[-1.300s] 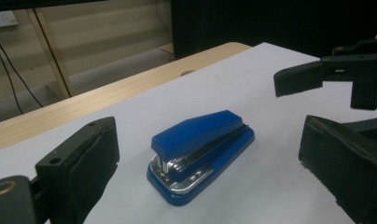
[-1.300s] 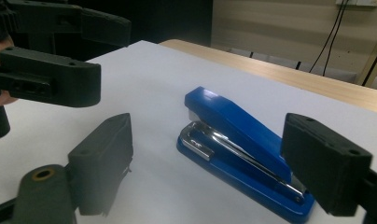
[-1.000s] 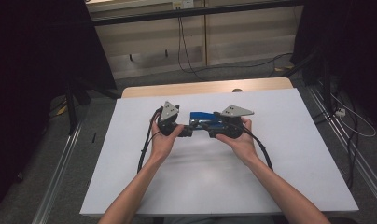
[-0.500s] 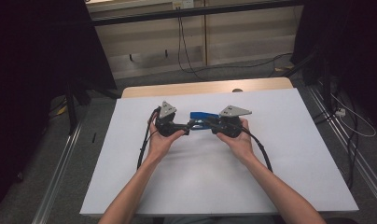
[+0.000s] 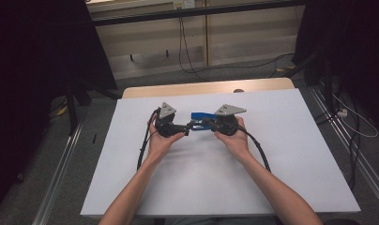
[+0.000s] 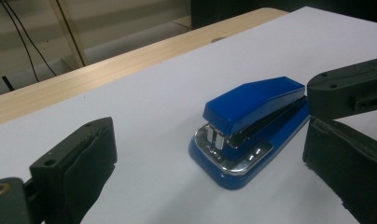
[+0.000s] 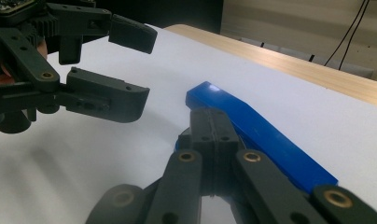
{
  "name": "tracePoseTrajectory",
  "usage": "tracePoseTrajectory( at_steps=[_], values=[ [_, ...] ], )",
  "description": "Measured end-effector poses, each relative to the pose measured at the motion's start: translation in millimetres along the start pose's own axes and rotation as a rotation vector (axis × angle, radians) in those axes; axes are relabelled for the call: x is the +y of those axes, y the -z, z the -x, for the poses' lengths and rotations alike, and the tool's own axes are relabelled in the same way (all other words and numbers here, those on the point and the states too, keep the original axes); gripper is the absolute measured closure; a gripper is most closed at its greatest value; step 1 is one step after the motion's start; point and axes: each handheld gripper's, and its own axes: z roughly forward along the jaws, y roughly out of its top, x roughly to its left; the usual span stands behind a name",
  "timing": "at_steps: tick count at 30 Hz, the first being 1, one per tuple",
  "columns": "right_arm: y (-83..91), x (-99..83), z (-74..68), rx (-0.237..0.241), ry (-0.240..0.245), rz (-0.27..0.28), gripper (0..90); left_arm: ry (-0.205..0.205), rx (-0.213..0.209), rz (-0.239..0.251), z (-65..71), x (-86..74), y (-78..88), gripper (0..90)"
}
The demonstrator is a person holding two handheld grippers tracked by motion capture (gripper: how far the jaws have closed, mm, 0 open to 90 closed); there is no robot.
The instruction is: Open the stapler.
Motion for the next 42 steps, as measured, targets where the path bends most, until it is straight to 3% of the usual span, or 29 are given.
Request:
tracePoseTrajectory(
  at_steps=[3, 6, 7, 9, 13, 15, 18, 19, 20, 21, 22, 25, 31, 36, 42],
  values=[
    [-3.1, 0.7, -1.3, 0.007, 0.007, -0.01, 90.0, -0.008, 0.002, -0.013, -1.6, -2.0, -1.5, 5.7],
    [-5.7, 0.9, -2.3, 0.008, 0.011, -0.023, 90.0, 0.037, -0.02, -0.021, -3.0, -3.7, -3.4, 12.0],
    [-8.6, 0.4, -3.1, 0.007, 0.014, -0.03, 90.0, 0.034, -0.012, -0.027, -3.0, -4.1, -3.7, 17.2],
    [-9.2, 0.2, -3.5, 0.004, 0.019, -0.032, 90.0, 0.026, -0.006, -0.032, -3.4, -4.6, -4.0, 18.6],
    [-11.0, -0.4, -4.8, 0.003, 0.027, -0.035, 90.0, 0.042, -0.03, -0.02, -4.1, -5.2, -3.9, 37.8],
    [-11.2, -0.4, -4.5, 0.003, 0.027, -0.036, 90.0, 0.043, -0.038, -0.018, -3.6, -5.1, -4.4, 40.1],
    [-11.6, -1.2, -2.0, -0.006, 0.019, -0.042, 90.0, 0.035, -0.047, -0.016, -2.1, -4.8, -4.4, 57.5],
    [-11.6, -1.2, -2.0, -0.006, 0.019, -0.042, 90.0, 0.028, -0.049, -0.015, -1.6, -4.5, -3.9, 57.5],
    [-11.7, -2.1, -0.8, -0.009, 0.017, -0.053, 90.0, 0.016, -0.055, -0.016, -1.3, -4.3, -3.8, 67.1],
    [-11.7, -2.1, -0.8, -0.009, 0.017, -0.053, 90.0, 0.009, -0.059, -0.017, -1.0, -4.4, -3.7, 67.1],
    [-12.1, -2.9, -0.3, -0.012, 0.02, -0.06, 90.0, 0.002, -0.056, -0.019, -0.3, -4.5, -3.7, 78.8],
    [-13.6, -3.5, -0.5, -0.013, 0.022, -0.067, 90.0, 0.006, -0.068, -0.026, 1.5, -5.3, -5.5, 90.0],
    [-18.8, -5.1, -0.9, -0.005, 0.017, -0.088, 90.0, -0.017, -0.08, -0.06, 5.1, -8.9, -12.6, 90.0],
    [-24.7, -3.3, -2.3, 0.006, 0.019, -0.123, 90.0, 0.012, -0.07, -0.068, 1.8, -11.5, -17.1, 90.0],
    [-31.3, -2.5, -4.8, 0.008, 0.017, -0.165, 90.0, 0.019, -0.045, -0.085, -5.4, -15.3, -18.0, 90.0]
  ],
)
